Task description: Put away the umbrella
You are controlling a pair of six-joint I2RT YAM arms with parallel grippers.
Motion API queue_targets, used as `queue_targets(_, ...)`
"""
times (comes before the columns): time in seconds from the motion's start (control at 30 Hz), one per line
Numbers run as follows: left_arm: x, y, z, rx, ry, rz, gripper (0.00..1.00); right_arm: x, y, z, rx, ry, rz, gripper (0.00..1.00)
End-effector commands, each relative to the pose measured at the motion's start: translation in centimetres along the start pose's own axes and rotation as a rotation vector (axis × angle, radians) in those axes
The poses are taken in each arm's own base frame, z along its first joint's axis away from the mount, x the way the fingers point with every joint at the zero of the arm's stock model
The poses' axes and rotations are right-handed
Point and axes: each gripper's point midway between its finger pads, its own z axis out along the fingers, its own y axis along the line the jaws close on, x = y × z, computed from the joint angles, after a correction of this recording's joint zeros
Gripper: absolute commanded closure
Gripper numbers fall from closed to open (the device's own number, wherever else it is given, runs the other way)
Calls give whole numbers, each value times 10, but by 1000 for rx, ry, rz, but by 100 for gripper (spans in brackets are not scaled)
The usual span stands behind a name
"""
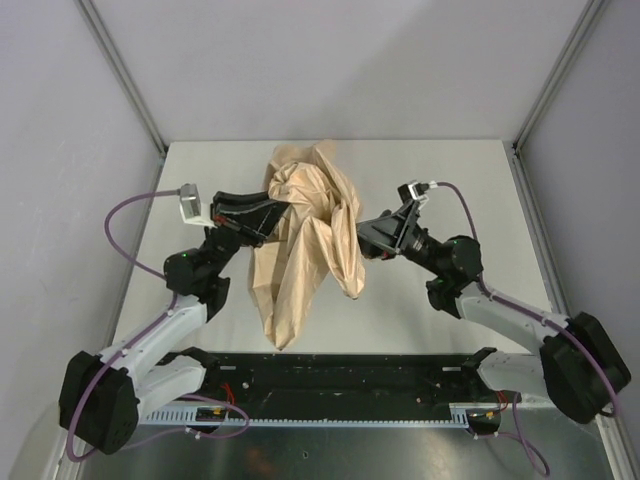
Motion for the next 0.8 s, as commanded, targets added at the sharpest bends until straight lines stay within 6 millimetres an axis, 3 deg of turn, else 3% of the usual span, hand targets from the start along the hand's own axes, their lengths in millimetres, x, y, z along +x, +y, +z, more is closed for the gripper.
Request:
queue_targets(0.0,-60,-55,16,219,-209,132,100,7,89,-5,-356,68,-65,34)
queue_targets(0.13,-63,-46,24,205,-216,144,100,-4,107,-7,-379,35,-138,58)
queue_targets(0.2,-66,-43,28,203,-220,144,100,-13,107,-6,-356,15,-173,84)
queue_targets(0.27,-68,-40,32,202,-222,137,100,-22,108,-4,-336,-1,-212,96)
queue_targets(0.6,-90,24,55,104,-240,61,100,-35,127,18,-273,-1,-439,100)
queue_targets(0.77,-99,42,66,89,-269,45,100,-16,128,37,-285,40,-450,100)
